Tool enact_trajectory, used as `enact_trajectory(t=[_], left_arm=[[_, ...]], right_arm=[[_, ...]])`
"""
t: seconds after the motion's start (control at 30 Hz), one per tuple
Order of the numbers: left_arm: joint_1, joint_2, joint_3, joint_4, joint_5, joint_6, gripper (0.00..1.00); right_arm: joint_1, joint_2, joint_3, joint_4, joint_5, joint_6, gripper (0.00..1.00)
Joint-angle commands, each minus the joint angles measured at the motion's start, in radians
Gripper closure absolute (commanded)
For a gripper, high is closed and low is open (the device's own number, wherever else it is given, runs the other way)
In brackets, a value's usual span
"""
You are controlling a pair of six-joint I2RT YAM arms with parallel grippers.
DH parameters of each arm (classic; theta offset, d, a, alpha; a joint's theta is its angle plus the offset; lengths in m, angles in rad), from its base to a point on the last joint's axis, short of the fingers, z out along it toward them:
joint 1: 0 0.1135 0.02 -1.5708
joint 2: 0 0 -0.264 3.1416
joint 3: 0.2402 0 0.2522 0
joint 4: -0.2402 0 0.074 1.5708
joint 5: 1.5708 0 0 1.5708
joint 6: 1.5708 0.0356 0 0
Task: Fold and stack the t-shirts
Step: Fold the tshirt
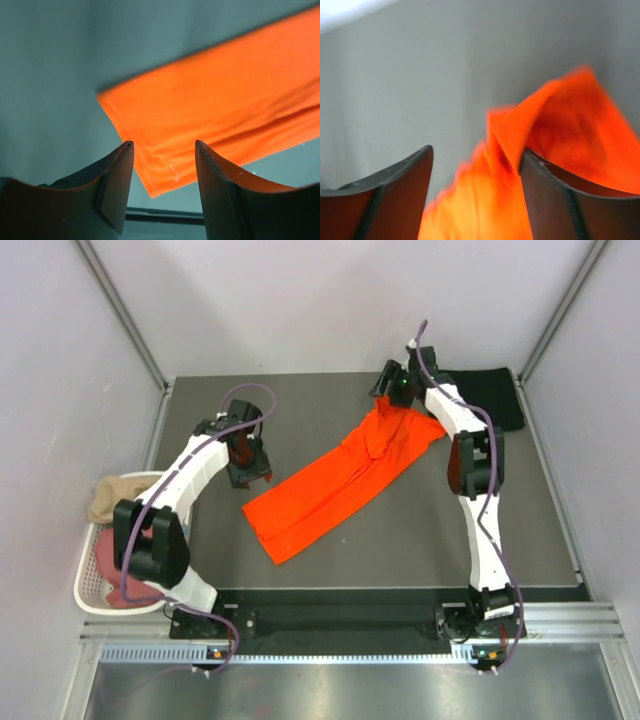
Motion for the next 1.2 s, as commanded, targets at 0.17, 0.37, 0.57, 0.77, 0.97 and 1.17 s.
enact_trajectory(t=[0.17,0.37,0.57,0.77,0.97,1.17], left_arm=[[0.09,0.165,0.094,-0.079,-0.047,0.113,0.43],[0.181,0.207,0.019,-0.024,0.011,0.095,0.44],[0.199,0.242,-0.023,0.011,0.059,0.106,0.46],[0.199,0.256,-0.072,0.037,0.051,0.133,0.46],[0.201,0.273,-0.13,0.095,0.068,0.15,0.57],[0.201,0.232,-0.144,0.148,0.048,0.155,0.55]], right_arm=[[0.051,-0.558,-0.463,-0.337,0.008,-0.191,0.23],[0.238,-0.808,-0.935,-0.132,-0.231,-0.081,0.25],[0.496,-0.812,-1.223,0.434,-0.369,0.287,0.28],[0.659,-0.779,-1.275,0.613,-0.245,0.451,0.29],[0.746,-0.75,-1.418,0.838,-0.147,0.689,0.37],[0.837,-0.761,-1.443,0.806,0.058,0.789,0.38]])
